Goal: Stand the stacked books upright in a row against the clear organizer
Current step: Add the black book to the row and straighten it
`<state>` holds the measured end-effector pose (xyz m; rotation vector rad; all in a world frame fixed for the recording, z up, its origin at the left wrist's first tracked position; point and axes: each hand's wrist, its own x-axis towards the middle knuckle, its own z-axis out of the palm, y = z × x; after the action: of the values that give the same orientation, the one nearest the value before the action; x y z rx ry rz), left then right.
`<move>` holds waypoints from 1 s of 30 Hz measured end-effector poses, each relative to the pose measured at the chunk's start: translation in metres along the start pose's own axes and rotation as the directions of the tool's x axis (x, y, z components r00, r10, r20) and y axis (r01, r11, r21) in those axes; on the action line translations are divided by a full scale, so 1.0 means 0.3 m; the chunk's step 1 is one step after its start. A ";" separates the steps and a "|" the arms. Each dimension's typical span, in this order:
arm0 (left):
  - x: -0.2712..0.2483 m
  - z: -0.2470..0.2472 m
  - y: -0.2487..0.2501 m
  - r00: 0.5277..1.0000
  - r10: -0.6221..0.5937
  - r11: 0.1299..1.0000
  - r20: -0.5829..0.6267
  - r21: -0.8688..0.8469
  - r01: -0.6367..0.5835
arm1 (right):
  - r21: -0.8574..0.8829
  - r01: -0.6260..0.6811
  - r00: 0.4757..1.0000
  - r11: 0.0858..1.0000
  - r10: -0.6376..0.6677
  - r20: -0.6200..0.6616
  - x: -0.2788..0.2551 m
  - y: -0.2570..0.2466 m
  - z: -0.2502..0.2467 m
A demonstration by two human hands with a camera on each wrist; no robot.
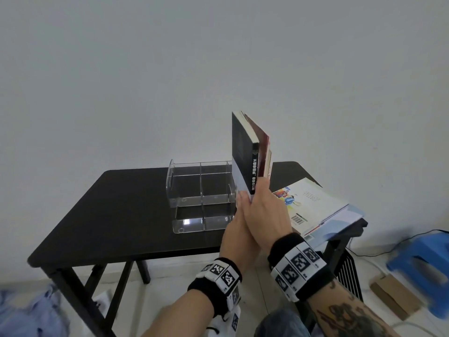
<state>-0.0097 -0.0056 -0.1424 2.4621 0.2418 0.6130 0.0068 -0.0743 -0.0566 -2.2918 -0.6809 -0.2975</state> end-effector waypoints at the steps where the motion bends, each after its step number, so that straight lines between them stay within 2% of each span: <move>1: 0.008 -0.012 -0.005 0.999 -0.002 0.990 0.035 0.140 -0.003 | -0.021 0.009 1.000 1.000 -0.009 0.006 -0.002 0.004 0.004; 3: 0.019 -0.040 -0.029 0.996 -0.001 0.943 0.093 0.331 -0.030 | -0.072 0.042 0.999 0.997 -0.042 0.015 -0.006 0.011 0.010; 7: 0.015 -0.074 -0.058 0.984 0.068 0.853 0.162 0.502 -0.142 | -0.088 0.053 0.998 0.995 -0.050 0.034 -0.011 0.023 0.023; 9: 0.016 -0.084 -0.062 0.986 0.101 0.884 0.129 0.443 -0.149 | -0.101 0.048 0.999 0.994 -0.045 0.026 -0.011 0.025 0.031; 12: 0.023 -0.075 -0.069 0.998 0.061 0.969 -0.033 0.242 -0.051 | -0.131 0.042 0.999 0.991 -0.040 0.016 -0.001 0.033 0.044; 15: 0.041 -0.038 -0.080 0.988 0.113 0.956 -0.103 0.283 -0.080 | -0.182 0.039 0.998 0.982 -0.031 0.047 0.010 0.054 0.060; 17: 0.046 -0.006 -0.088 0.989 0.124 0.945 -0.077 0.312 -0.094 | -0.211 0.048 0.998 0.976 -0.037 0.057 0.012 0.068 0.071; 19: 0.047 -0.002 -0.083 0.997 0.073 0.971 -0.004 0.230 -0.070 | -0.244 0.051 0.998 0.968 -0.038 0.056 0.012 0.081 0.077; 20: 0.049 -0.007 -0.085 0.999 0.028 0.994 0.031 0.107 -0.031 | -0.257 0.049 0.998 0.965 -0.037 0.053 0.012 0.087 0.078; 22: 0.047 -0.017 -0.097 0.999 -0.039 0.992 -0.023 -0.122 0.036 | -0.271 0.074 0.997 0.960 -0.065 0.041 0.007 0.100 0.074; 24: 0.060 -0.023 -0.113 0.985 -0.151 0.953 -0.085 -0.278 0.122 | -0.239 0.190 0.980 0.952 -0.198 -0.009 -0.013 0.116 0.067; 26: 0.077 -0.029 -0.130 0.975 -0.212 0.933 -0.072 -0.311 0.180 | -0.222 0.310 0.935 0.924 -0.338 -0.103 -0.041 0.135 0.052; 27: 0.092 -0.031 -0.136 0.971 -0.236 0.923 -0.040 -0.322 0.211 | -0.222 0.317 0.921 0.922 -0.355 -0.161 -0.049 0.149 0.041; 29: 0.120 -0.035 -0.142 0.971 -0.236 0.916 0.020 -0.330 0.230 | -0.205 0.237 0.928 0.950 -0.284 -0.241 -0.045 0.183 0.015; 30: 0.129 -0.036 -0.145 0.977 -0.211 0.930 0.030 -0.301 0.210 | -0.192 0.160 0.943 0.968 -0.207 -0.258 -0.034 0.204 0.004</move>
<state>0.0175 0.0469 -0.1455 2.1063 0.3790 0.5188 0.0319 -0.1144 -0.0966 -2.2845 -0.7491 -0.7769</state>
